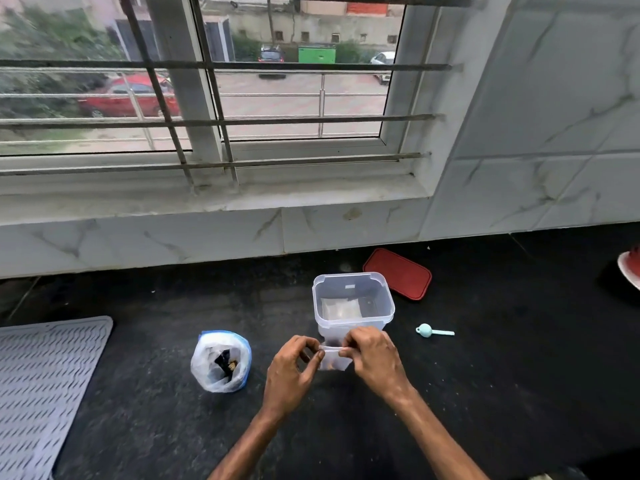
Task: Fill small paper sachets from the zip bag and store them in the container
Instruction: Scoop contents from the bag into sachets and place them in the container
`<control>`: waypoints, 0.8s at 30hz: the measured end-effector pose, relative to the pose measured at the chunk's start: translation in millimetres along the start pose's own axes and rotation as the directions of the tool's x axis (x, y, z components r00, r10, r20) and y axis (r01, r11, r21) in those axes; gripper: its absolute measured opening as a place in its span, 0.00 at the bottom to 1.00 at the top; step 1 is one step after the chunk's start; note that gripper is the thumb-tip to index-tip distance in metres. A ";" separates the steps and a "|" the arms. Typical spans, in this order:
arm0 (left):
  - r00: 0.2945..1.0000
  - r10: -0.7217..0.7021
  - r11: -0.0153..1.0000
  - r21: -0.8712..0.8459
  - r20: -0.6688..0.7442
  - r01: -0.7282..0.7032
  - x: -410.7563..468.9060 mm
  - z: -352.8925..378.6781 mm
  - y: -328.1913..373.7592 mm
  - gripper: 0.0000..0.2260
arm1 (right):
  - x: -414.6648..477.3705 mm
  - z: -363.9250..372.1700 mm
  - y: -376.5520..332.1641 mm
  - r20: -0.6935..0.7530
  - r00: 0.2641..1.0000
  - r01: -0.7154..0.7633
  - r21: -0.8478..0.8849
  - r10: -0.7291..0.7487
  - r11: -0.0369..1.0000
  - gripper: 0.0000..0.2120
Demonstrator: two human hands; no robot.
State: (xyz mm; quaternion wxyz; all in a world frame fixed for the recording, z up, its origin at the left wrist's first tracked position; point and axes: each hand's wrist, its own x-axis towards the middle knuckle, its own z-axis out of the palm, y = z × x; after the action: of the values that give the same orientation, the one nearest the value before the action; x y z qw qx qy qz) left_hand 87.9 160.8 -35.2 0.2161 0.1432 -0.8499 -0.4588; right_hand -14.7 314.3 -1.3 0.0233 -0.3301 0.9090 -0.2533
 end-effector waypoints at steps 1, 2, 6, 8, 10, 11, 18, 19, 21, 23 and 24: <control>1.000 -0.017 1.000 -0.003 0.000 0.017 -1.3 3.1 0.1 0.05 | -3.1 1.5 -0.2 -0.010 1.000 0.005 -0.034 -0.005 0.999 0.07; 0.999 -0.044 0.999 -0.011 -0.004 0.044 -1.7 6.6 0.6 0.05 | -5.9 2.8 0.3 -0.021 1.000 0.004 -0.054 -0.005 0.999 0.07; 0.985 -0.174 0.984 -0.044 -0.012 0.173 2.1 18.4 -3.2 0.07 | -6.1 3.8 9.6 0.022 0.999 -0.038 -0.013 0.038 0.999 0.08; 0.976 -0.217 0.974 -0.065 0.005 0.216 3.5 25.9 -8.3 0.07 | -2.9 3.5 18.1 0.090 0.996 -0.018 -0.055 0.023 0.998 0.06; 0.964 -0.267 0.962 -0.056 -0.008 0.266 3.9 34.2 -11.9 0.07 | 1.5 3.6 25.4 0.141 0.990 -0.004 -0.122 0.021 0.993 0.03; 0.955 -0.296 0.955 -0.047 -0.030 0.294 5.5 37.8 -12.1 0.07 | 4.6 3.3 28.3 0.152 0.988 -0.004 -0.144 0.026 0.990 0.03; 0.924 -0.375 0.926 0.006 -0.083 0.376 26.3 52.0 -6.3 0.03 | 22.4 7.9 36.8 0.092 0.996 0.038 -0.155 -0.023 0.987 0.03; 0.919 -0.383 0.922 0.027 -0.089 0.387 28.3 51.6 -5.3 0.03 | 23.9 9.1 38.0 0.084 0.996 0.055 -0.152 -0.042 0.987 0.02; 0.915 -0.391 0.915 0.070 -0.102 0.398 32.2 50.0 -1.2 0.03 | 27.8 10.6 40.9 0.080 0.993 0.093 -0.151 -0.082 0.984 0.02; 0.909 -0.405 0.907 0.080 -0.098 0.413 35.2 50.3 1.6 0.04 | 32.1 10.9 44.2 0.068 0.989 0.137 -0.148 -0.128 0.979 0.03; 0.908 -0.410 0.905 0.081 -0.088 0.417 36.0 50.6 2.1 0.06 | 33.6 9.6 45.3 0.057 0.988 0.150 -0.143 -0.143 0.978 0.04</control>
State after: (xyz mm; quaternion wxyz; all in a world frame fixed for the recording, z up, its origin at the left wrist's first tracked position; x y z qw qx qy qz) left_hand 31.4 182.3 -49.4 0.1359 0.3465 -0.8136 -0.4467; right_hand -65.7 319.1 -27.0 0.0013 -0.4026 0.8977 -0.1789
